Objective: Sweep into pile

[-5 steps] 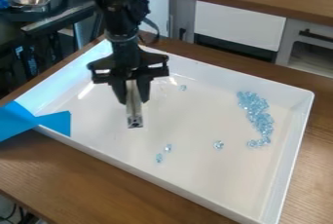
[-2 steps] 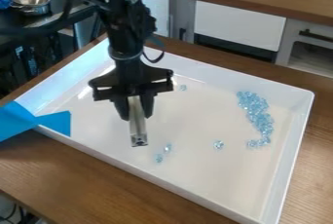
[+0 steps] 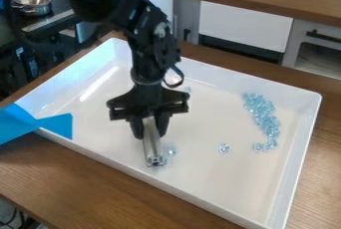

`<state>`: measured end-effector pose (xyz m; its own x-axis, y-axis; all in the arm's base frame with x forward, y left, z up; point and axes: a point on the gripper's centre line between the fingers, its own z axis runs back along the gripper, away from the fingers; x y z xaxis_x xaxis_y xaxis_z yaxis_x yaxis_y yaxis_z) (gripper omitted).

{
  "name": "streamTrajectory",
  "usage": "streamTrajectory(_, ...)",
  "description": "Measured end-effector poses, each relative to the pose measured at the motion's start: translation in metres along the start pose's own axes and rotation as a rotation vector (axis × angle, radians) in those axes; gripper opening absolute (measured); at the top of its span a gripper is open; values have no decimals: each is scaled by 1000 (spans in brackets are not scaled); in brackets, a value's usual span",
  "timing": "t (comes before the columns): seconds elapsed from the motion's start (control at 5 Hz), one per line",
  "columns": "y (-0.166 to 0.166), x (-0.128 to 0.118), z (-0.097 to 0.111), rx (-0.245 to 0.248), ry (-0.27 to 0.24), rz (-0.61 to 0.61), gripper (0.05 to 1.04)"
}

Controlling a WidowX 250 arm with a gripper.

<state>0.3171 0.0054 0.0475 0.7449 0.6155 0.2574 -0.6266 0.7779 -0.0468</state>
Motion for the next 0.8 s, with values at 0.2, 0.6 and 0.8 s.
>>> streamTrajectory(0.2,-1,-2,-4,15,-3,0,375)
streamTrajectory(0.6,-32,-1,-7,12,-7,39,375)
streamTrajectory(0.8,-54,-1,-8,8,7,61,375)
